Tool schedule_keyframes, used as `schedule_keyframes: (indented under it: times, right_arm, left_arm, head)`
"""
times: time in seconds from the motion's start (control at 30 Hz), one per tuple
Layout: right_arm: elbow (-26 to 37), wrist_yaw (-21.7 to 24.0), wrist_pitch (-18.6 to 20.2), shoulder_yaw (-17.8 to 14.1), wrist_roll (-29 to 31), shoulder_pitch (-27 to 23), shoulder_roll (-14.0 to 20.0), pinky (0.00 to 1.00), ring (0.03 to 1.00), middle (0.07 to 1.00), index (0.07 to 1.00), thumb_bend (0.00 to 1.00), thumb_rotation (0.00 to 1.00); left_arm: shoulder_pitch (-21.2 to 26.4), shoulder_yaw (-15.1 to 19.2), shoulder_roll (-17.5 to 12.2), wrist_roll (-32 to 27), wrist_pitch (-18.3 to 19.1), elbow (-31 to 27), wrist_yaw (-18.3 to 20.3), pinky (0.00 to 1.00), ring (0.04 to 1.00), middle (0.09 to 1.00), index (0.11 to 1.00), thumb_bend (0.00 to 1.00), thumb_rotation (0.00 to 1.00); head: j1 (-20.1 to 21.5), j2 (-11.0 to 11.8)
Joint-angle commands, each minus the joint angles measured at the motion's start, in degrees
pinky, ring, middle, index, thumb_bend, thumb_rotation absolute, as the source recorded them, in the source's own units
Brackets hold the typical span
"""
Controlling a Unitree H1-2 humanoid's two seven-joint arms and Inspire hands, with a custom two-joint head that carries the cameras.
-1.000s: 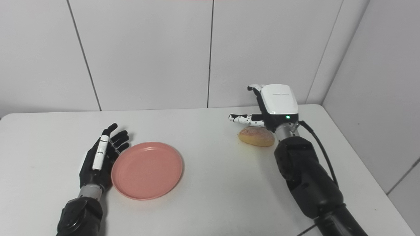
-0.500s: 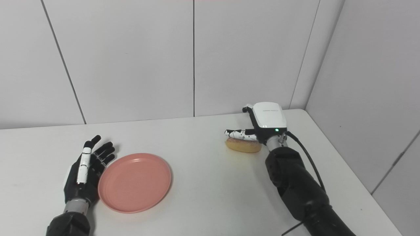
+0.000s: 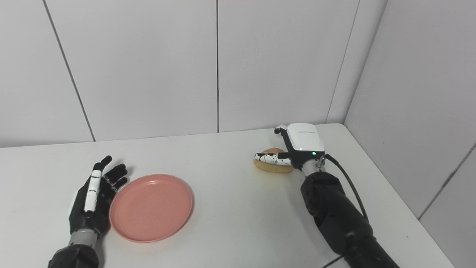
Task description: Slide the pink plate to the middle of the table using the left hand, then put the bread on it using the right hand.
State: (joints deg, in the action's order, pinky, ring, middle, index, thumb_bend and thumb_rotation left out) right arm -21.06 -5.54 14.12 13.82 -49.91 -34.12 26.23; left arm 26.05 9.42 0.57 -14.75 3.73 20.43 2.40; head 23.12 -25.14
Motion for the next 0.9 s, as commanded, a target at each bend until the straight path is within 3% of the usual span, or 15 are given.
schedule_keyframes:
  times: [0.0,0.27,0.8,0.87]
  right_arm:
    - [0.8,0.1,-0.1,-0.5,0.5,-2.0,1.3,0.65,0.718,0.733,0.731,0.81,0.82]
    - [-4.8,-0.5,-1.6,0.8,1.3,-3.2,0.8,0.56,0.646,0.694,0.719,0.81,0.79]
    - [-8.4,1.1,-1.7,3.2,2.8,-4.0,2.4,0.58,0.681,0.722,0.727,0.80,0.78]
    - [-8.7,0.6,-2.0,3.0,3.5,-4.0,2.2,0.57,0.658,0.697,0.710,0.76,0.70]
  left_arm:
    - [-2.2,-0.1,0.3,0.3,4.0,1.7,-1.3,0.79,0.765,0.690,0.818,0.55,0.73]
    - [-3.4,-0.3,0.7,0.1,3.4,1.3,-0.9,0.79,0.752,0.683,0.820,0.56,0.71]
    - [-5.1,-1.6,1.2,1.2,3.7,-0.7,-1.5,0.79,0.761,0.677,0.825,0.57,0.70]
    - [-5.2,-1.7,1.2,1.3,3.7,-0.7,-1.5,0.79,0.759,0.681,0.823,0.57,0.71]
  head:
    - [-0.1,0.1]
    - [-1.4,0.7]
    - [-3.2,-0.6]
    - [-3.2,-0.6]
